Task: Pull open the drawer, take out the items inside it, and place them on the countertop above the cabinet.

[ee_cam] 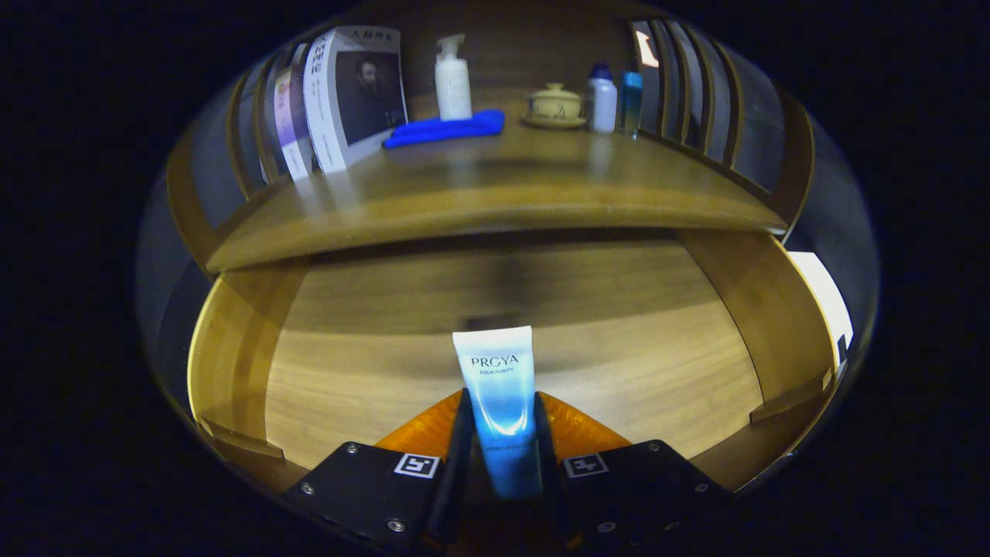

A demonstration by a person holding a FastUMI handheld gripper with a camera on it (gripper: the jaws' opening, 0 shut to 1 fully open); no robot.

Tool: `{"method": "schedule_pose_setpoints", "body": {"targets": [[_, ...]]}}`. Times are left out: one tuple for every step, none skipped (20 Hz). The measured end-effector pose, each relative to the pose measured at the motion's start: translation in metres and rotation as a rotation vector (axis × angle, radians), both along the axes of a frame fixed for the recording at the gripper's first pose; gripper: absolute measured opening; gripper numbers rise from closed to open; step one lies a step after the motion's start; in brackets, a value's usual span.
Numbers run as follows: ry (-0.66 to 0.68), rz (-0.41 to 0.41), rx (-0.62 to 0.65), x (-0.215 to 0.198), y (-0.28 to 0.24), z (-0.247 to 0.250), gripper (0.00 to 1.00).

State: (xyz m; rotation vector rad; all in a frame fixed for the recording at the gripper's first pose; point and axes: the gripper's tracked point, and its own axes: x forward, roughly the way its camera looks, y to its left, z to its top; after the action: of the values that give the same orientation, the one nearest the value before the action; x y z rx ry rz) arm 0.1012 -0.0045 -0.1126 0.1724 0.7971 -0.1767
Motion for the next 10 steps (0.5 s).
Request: {"method": "schedule_pose_setpoints", "body": {"targets": [[-0.059, -0.003, -0.008, 0.006, -0.002, 0.013, 0.44], [-0.101, -0.009, -0.016, 0.008, -0.005, 0.022, 0.44], [-0.148, -0.018, -0.025, 0.010, -0.008, 0.033, 0.43], [-0.196, -0.030, -0.028, 0.010, -0.012, 0.046, 0.44], [-0.252, -0.035, -0.028, 0.014, -0.013, 0.060, 0.44], [-0.317, -0.043, -0.035, 0.017, -0.016, 0.077, 0.43], [-0.371, -0.044, -0.043, 0.019, -0.018, 0.090, 0.43], [-0.393, -0.048, -0.060, 0.019, -0.021, 0.099, 0.43], [-0.412, -0.039, -0.072, 0.015, -0.022, 0.108, 0.43], [-0.422, -0.032, -0.075, 0.014, -0.021, 0.114, 0.44]]}}
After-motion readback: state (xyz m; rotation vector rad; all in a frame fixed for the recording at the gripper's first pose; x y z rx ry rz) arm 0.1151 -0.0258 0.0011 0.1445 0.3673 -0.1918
